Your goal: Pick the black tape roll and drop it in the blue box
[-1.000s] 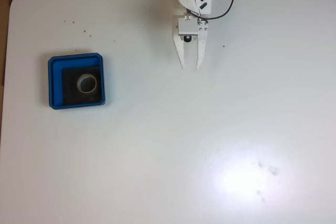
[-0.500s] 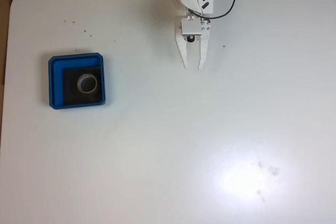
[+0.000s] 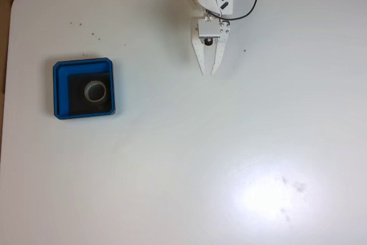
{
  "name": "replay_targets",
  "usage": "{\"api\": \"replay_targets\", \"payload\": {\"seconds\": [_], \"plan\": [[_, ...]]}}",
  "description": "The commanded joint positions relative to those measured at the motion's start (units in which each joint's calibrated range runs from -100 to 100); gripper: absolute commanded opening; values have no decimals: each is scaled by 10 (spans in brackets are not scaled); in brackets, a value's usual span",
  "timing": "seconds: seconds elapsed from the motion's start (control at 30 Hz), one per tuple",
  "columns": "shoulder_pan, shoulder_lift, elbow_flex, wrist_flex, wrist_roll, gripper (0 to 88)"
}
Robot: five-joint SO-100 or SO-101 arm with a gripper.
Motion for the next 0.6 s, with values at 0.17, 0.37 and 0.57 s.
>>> {"api": "replay_targets", "payload": {"seconds": [0.17,0.37,0.57], "plan": [[-4,-7,7,-19,1,6],[-20,-7,6,-21,3,6],[-20,-7,6,-27,15,6]]}}
